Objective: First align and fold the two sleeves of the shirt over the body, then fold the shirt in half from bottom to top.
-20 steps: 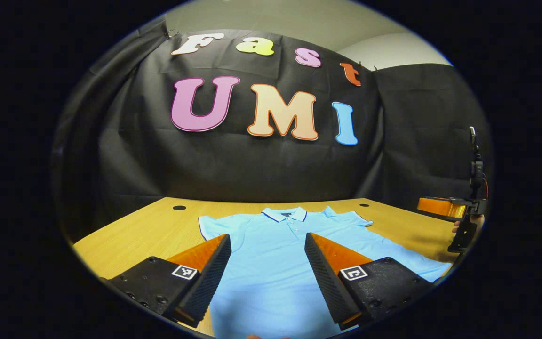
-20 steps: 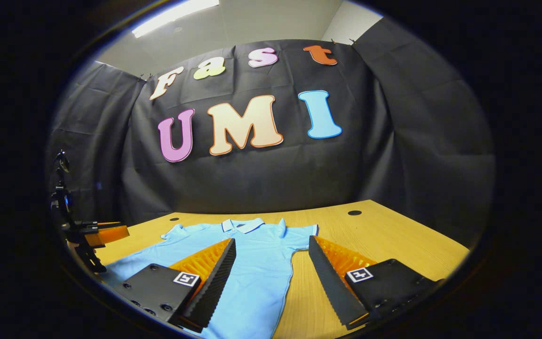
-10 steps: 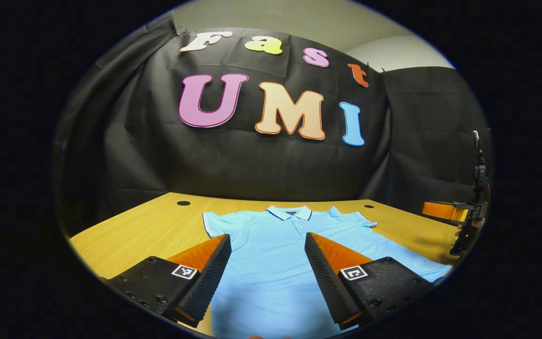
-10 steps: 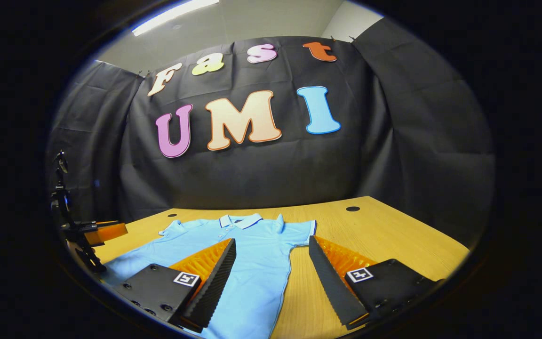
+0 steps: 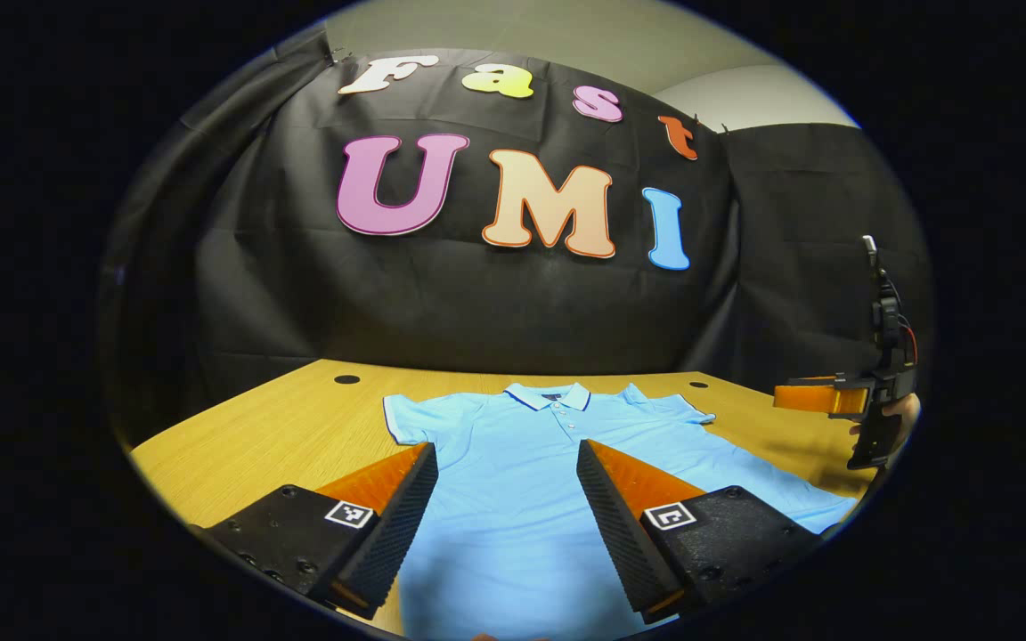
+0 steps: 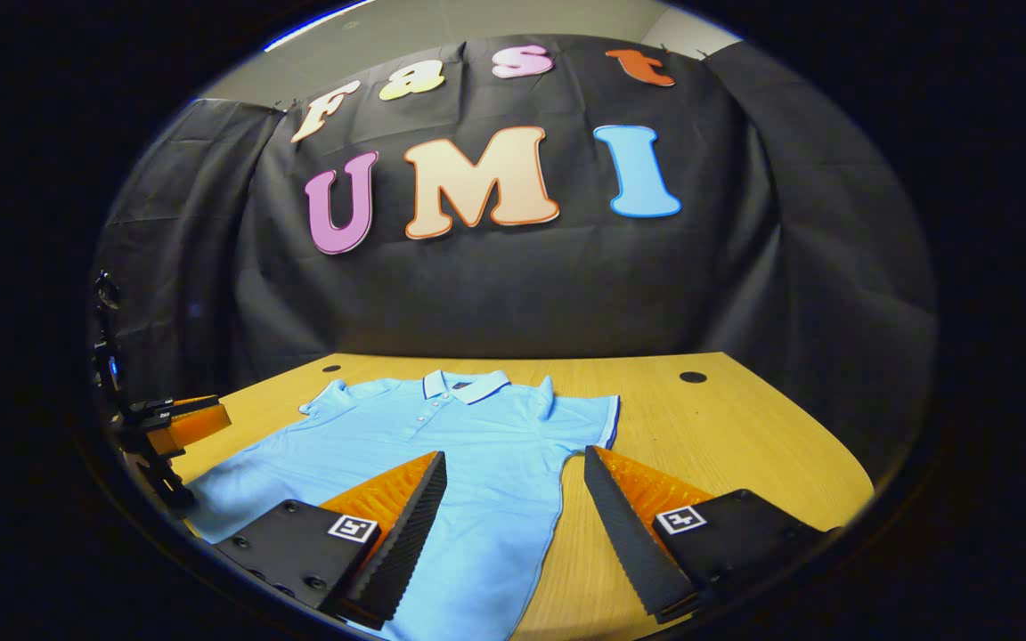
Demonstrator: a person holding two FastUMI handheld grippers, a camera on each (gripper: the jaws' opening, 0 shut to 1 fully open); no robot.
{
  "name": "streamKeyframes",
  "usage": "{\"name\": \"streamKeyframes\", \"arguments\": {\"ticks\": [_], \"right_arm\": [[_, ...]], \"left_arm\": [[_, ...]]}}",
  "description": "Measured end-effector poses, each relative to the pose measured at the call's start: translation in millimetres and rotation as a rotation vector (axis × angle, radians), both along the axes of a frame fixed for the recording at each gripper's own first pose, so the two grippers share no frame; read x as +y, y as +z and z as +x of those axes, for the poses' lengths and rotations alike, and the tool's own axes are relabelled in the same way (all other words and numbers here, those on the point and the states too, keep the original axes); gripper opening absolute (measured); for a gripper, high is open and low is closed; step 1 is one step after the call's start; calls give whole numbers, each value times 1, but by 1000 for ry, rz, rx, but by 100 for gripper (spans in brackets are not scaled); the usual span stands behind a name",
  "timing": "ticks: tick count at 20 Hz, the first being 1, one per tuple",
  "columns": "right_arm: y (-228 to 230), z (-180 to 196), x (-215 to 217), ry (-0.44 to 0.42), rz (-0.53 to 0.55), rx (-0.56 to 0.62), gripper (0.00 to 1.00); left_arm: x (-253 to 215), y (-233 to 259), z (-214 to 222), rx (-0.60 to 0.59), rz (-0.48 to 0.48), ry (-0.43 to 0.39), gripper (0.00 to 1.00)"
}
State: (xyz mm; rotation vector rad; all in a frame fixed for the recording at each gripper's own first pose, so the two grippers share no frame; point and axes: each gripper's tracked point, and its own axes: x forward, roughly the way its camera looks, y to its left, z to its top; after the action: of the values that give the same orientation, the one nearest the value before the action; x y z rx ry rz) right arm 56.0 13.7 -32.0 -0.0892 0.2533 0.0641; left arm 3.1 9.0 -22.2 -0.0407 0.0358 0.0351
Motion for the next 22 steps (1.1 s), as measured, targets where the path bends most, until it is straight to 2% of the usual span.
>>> {"name": "streamKeyframes", "arguments": {"ticks": [2,3,8,11,18,22], "right_arm": [[2,21,2,16,-39,48,94],[2,33,-2,19,-68,67,97],[6,110,-27,-40,-100,147,98],[-7,148,-56,-97,-174,186,99],[-56,210,-95,-201,-101,325,98],[-76,226,-121,-287,-60,380,99]], "left_arm": [[1,-1,-1,1,-2,0,94],[1,0,0,0,-2,-1,94],[3,-5,2,11,-12,-1,94],[9,-10,2,25,-23,13,94],[15,-13,3,32,-38,30,94],[13,-16,4,41,-45,25,94]]}}
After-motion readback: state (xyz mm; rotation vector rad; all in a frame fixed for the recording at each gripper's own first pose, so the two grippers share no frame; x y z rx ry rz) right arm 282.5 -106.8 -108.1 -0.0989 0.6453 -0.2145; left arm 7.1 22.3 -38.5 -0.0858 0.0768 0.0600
